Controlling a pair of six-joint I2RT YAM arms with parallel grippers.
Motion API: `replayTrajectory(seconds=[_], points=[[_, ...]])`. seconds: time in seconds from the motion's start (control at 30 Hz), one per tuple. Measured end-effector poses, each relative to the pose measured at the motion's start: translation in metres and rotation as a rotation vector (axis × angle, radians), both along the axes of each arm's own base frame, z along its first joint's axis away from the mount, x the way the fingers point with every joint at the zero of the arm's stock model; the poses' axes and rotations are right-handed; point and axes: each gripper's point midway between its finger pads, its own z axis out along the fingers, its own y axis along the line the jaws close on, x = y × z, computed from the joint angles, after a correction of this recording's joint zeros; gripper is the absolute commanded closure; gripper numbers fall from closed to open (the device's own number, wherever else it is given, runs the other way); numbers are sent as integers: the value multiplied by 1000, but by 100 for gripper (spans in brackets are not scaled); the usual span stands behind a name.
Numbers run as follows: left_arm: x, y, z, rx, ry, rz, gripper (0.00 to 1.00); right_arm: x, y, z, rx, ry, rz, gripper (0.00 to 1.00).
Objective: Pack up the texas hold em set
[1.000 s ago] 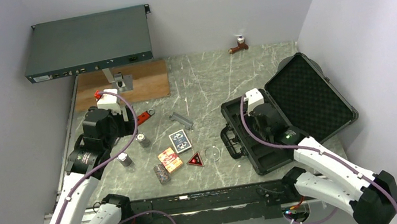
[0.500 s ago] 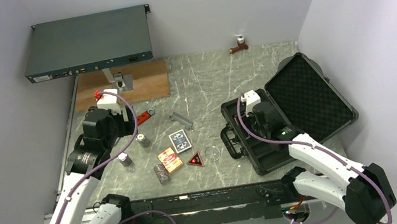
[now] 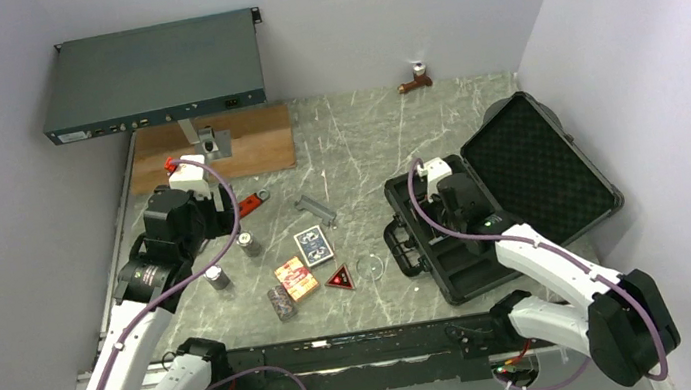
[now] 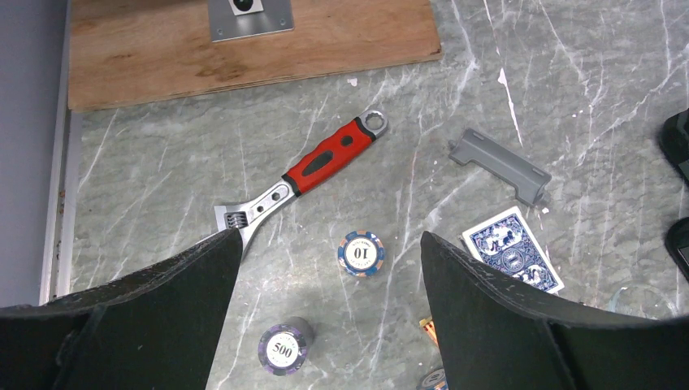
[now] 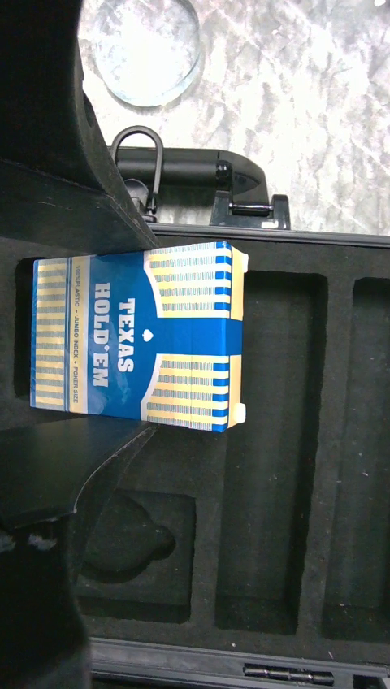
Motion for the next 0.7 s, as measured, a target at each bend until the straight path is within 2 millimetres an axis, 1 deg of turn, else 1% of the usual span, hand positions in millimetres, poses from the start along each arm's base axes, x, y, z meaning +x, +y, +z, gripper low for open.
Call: replayTrajectory(seconds=[0.03,0.07,0.1,0.13,0.17,0.2,0.27,0.3,0.33,0.37,0.4,0.47,0.63,0.7], points=[[0,0,0,0,0,0,13,-1,0,-1,-2,9,2,99],[0,0,0,0,0,0,12,-2,0,-2,-5,17,2,91],[0,0,0,0,0,0,12,-3,0,-2,-6,22,4,83],[0,0,0,0,0,0,12,-4,-1,-2,-7,26,5,71],[0,0,0,0,0,0,12,-4,-1,-2,-7,28,5,64],[0,0,0,0,0,0,12,-5,-1,-2,-5,30,2,60],[0,0,0,0,0,0,12,-6,-2,-1,-3,29,-5,56],[0,0,0,0,0,0,12,-6,-3,0,-2,27,-10,40],[0,0,0,0,0,0,12,-6,-3,0,-1,26,-14,20],[0,0,0,0,0,0,12,-6,-3,0,0,26,-17,8],[0,0,0,0,0,0,13,-6,-3,0,1,26,-21,3],[0,0,0,0,0,0,12,-4,-6,1,-3,20,-35,1],[0,0,0,1,1,0,12,-1,-8,8,-4,6,-56,0],[0,0,-1,1,2,0,12,0,-9,14,0,-3,-64,0]])
